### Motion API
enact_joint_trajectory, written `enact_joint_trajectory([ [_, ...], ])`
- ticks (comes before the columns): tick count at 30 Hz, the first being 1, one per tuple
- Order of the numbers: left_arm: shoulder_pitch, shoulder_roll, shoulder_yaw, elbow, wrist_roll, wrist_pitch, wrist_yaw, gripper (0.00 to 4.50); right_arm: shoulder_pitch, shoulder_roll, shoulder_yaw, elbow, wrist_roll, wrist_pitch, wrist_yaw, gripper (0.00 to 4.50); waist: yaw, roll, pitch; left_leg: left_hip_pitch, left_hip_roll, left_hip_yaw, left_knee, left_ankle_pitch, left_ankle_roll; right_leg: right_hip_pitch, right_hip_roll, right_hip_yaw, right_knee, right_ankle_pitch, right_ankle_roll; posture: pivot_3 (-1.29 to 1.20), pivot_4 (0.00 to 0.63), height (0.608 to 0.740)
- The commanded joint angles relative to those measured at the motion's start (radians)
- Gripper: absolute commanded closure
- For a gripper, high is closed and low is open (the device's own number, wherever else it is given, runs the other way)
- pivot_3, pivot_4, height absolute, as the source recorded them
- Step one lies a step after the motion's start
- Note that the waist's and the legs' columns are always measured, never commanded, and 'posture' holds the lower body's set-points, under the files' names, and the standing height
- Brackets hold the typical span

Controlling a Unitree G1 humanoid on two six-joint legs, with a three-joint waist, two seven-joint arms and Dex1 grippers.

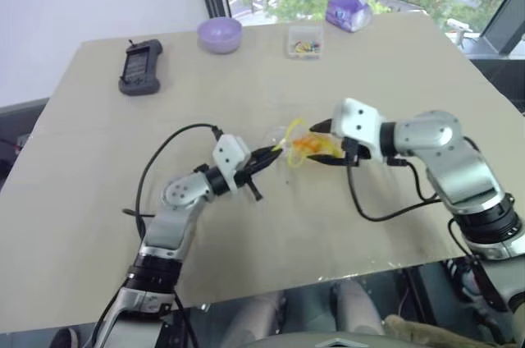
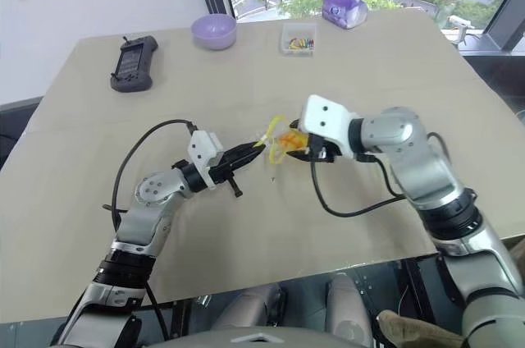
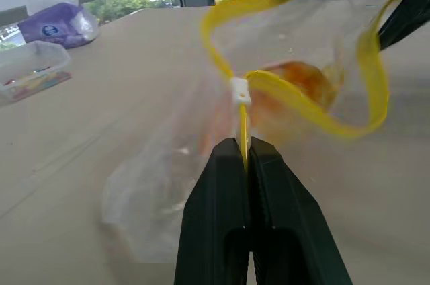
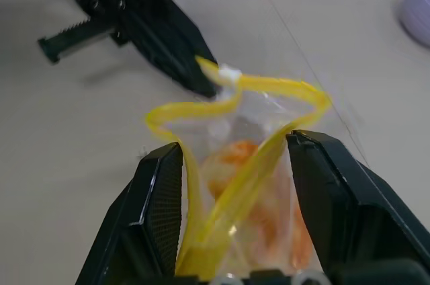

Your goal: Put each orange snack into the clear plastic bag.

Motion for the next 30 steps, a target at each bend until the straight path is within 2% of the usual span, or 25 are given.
enact_joint_trajectory([
  [1,-0.007,-0.006,-0.004,-0.051,-0.005,0.001,0.002,4.50,-0.036,0.040,0.020,-0.001,-0.017,-0.027,-0.039,1.85,-0.001,0.000,0.000,0.000,0.000,0.000,0.000,0.000,0.000,0.000,0.000,0.000,0.000,0.000,0.000,0.00,0.150,0.740],
  [5,-0.006,0.002,0.003,-0.055,-0.006,0.003,0.001,4.50,-0.059,0.015,0.016,0.029,-0.039,-0.052,-0.031,1.85,-0.004,0.000,0.000,0.000,0.001,-0.001,0.000,0.000,0.000,-0.001,0.001,0.000,0.000,0.000,0.000,0.00,0.150,0.740],
  [16,-0.007,0.025,0.025,-0.040,-0.006,-0.010,0.003,4.50,-0.024,-0.283,-0.050,0.280,-0.127,-0.235,0.007,1.85,0.006,0.000,0.000,0.000,0.002,0.000,-0.001,0.000,0.000,-0.001,0.001,-0.001,0.000,0.000,0.000,0.00,0.150,0.740],
  [22,-0.010,0.018,0.018,-0.047,-0.005,-0.009,0.006,4.50,0.014,-0.357,-0.095,0.200,-0.048,-0.203,0.116,1.85,0.007,0.000,0.000,0.000,0.002,0.001,-0.001,0.000,0.000,-0.001,0.001,0.000,0.000,0.000,0.000,0.00,0.150,0.740],
  [25,-0.010,0.018,0.018,-0.051,-0.006,-0.006,0.008,4.50,0.008,-0.359,-0.131,0.067,0.065,-0.105,0.184,1.85,0.013,0.000,0.000,0.000,0.002,0.001,-0.001,0.000,0.000,-0.001,0.001,0.000,0.000,0.000,0.000,0.00,0.150,0.740],
  [27,-0.005,0.015,0.012,-0.060,-0.007,-0.002,0.008,4.50,-0.018,-0.317,-0.131,-0.040,0.134,-0.009,0.188,1.85,0.013,0.000,0.000,0.000,0.002,0.001,-0.001,0.000,0.000,-0.001,0.001,0.000,0.000,0.000,0.000,0.00,0.150,0.740],
  [30,-0.003,0.011,0.005,-0.067,-0.011,0.004,0.004,4.50,-0.056,-0.249,-0.098,-0.104,0.143,0.069,0.147,1.85,0.011,0.000,0.000,0.000,0.004,0.001,-0.001,0.000,0.000,-0.001,0.000,0.001,0.000,0.000,-0.001,0.00,0.150,0.740],
])
